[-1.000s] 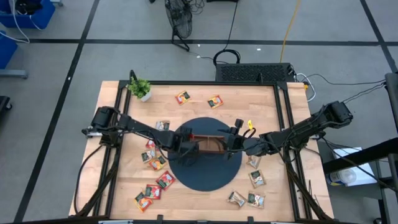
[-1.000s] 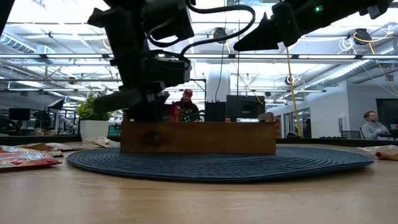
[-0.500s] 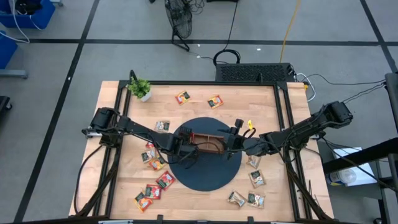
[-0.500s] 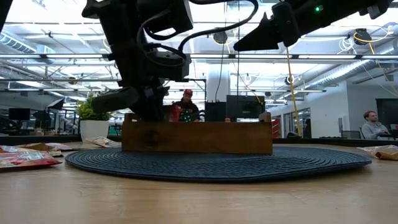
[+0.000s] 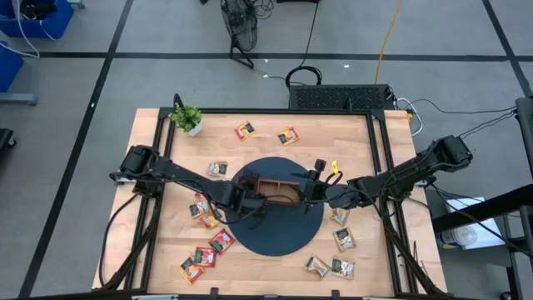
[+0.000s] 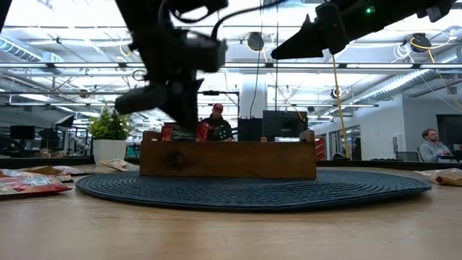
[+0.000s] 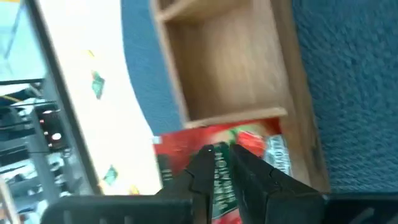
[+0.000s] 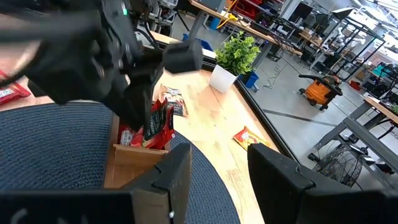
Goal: Pick & Place Tea
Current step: Put the red tea bag into the left section of the wooden organizer, then put the top red tea bag into the left section of the wooden organizer
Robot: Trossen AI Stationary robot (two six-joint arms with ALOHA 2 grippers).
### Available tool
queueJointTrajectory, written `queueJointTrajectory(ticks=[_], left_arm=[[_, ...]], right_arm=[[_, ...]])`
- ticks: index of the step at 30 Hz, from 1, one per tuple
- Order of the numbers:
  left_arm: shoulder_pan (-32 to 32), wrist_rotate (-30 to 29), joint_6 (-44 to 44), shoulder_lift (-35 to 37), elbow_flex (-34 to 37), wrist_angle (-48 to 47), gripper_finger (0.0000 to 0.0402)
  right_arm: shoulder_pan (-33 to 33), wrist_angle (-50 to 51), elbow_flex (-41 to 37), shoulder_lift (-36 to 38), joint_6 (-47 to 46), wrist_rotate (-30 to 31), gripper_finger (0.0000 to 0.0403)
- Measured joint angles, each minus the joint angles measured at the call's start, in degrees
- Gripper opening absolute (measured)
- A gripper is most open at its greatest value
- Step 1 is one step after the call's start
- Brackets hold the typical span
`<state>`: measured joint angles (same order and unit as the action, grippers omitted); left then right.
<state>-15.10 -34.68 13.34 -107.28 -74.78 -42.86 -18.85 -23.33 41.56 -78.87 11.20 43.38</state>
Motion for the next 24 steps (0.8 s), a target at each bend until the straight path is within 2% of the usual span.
queueJointTrajectory(ticks=[7,11,14,17,20,24], left_arm=[[-0.9,0.7,-6.0,0.0,-6.2,-9.3,0.0031],[0.0,7.5,-17.0,3.2,-4.6,-19.6,0.0021],[2.0,16.9,-26.0,9.1,1.2,-19.5,0.0018],[5.5,24.3,-33.8,17.4,10.3,-16.1,0.0029],[10.0,28.9,-43.8,26.3,21.0,-13.0,0.0059],[16.2,35.5,-55.9,36.1,33.4,-11.2,0.0122]], right_arm=[[0.0,0.0,0.0,0.0,0.2,0.0,0.0142],[0.0,0.2,0.0,0.0,0.6,0.0,0.0142],[0.0,0.5,0.0,0.0,1.7,0.0,0.0142],[0.0,0.5,0.0,0.0,2.0,0.0,0.0142],[0.0,0.5,0.0,0.0,2.5,-0.1,0.0142],[0.0,0.5,0.0,0.0,3.2,-0.1,0.0142]])
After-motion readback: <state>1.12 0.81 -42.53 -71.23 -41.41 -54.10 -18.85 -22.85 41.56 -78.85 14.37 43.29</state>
